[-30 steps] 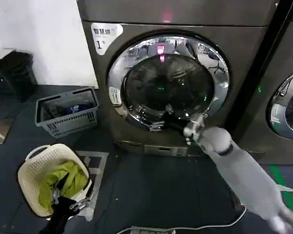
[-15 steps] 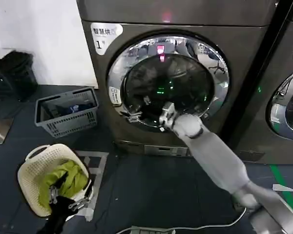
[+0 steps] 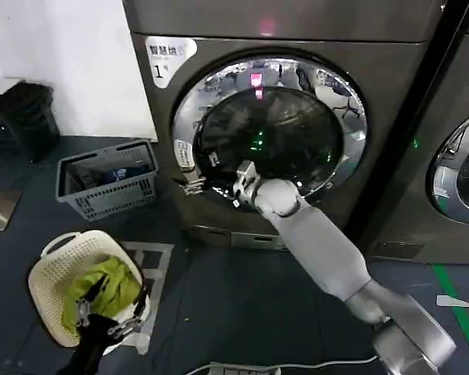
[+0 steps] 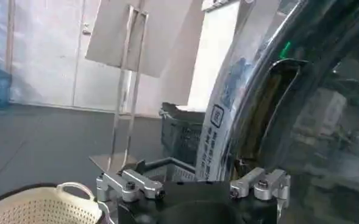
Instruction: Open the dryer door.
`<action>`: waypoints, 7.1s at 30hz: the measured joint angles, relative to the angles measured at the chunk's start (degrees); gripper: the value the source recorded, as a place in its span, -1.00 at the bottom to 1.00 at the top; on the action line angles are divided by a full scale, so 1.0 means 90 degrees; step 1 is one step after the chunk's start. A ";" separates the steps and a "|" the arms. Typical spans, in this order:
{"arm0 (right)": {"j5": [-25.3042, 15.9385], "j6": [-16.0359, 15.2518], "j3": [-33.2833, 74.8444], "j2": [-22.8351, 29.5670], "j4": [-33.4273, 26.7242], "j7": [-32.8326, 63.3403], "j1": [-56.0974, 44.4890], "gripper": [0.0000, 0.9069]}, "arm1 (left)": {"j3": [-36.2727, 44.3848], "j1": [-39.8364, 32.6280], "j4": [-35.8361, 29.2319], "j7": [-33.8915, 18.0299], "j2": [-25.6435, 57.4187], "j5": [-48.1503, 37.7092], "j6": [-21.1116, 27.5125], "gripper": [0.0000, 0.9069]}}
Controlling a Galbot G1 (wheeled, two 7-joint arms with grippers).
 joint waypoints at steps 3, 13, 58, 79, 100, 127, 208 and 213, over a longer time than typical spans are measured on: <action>0.0215 -0.0021 0.0002 -0.0142 0.0188 -0.0256 -0.0100 1.00 | -0.0036 -0.0079 -0.0021 -0.0107 0.0084 -0.0113 0.0296 1.00; 0.0993 -0.0096 0.0101 -0.0875 0.1029 -0.1153 -0.0502 1.00 | -0.0367 -0.0567 -0.0133 -0.0182 0.0634 -0.0981 0.1714 1.00; 0.1426 0.0923 0.2990 -0.3297 0.2666 -0.4573 -0.3396 1.00 | 0.3687 -0.6664 0.2544 0.1532 0.3634 -0.3914 0.1749 1.00; 0.0499 0.0617 0.8238 -0.2780 0.2871 -0.0781 -0.6125 1.00 | 0.5418 -0.7867 0.2376 0.2279 0.3123 -0.3334 0.1789 1.00; -0.0800 -0.0346 1.2921 -0.1278 0.4021 0.1946 -0.8317 1.00 | 0.6583 -0.8011 0.1162 0.1867 0.2926 -0.3157 0.2010 1.00; -0.1653 -0.0952 1.5179 -0.0598 0.4033 0.2680 -0.8555 1.00 | 0.9489 -1.0511 0.3189 0.1317 0.0496 -0.3280 0.1742 1.00; -0.1759 -0.1367 1.6286 -0.1150 0.4114 0.2486 -0.8938 1.00 | 1.0143 -1.1947 0.1984 0.0865 0.2984 -0.2742 0.2075 1.00; -0.1830 -0.1389 1.6299 -0.1233 0.3945 0.2460 -0.8935 1.00 | 1.0413 -1.2177 0.1470 0.0818 0.3974 -0.2838 0.2966 1.00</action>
